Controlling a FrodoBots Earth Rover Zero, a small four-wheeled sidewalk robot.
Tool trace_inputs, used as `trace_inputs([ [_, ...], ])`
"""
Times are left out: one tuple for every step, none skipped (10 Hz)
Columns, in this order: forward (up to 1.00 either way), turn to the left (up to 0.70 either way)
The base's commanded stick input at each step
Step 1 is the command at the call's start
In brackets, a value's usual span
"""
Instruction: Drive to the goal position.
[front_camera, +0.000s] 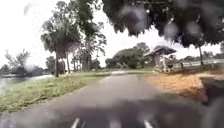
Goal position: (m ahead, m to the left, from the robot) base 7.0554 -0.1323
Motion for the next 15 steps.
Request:
trace_inputs([
  [1.00, 0.00],
  [1.00, 0.00],
  [1.00, 0.00],
  [1.00, 0.00],
  [1.00, -0.14],
  [1.00, -0.28],
  [1.00, -0.26],
  [1.00, 0.00],
  [1.00, 0.00],
  [1.00, -0.29],
  [1.00, 0.00],
  [1.00, 0.00],
  [1.00, 0.00],
  [1.00, 0.00],
  [1.00, 0.00],
])
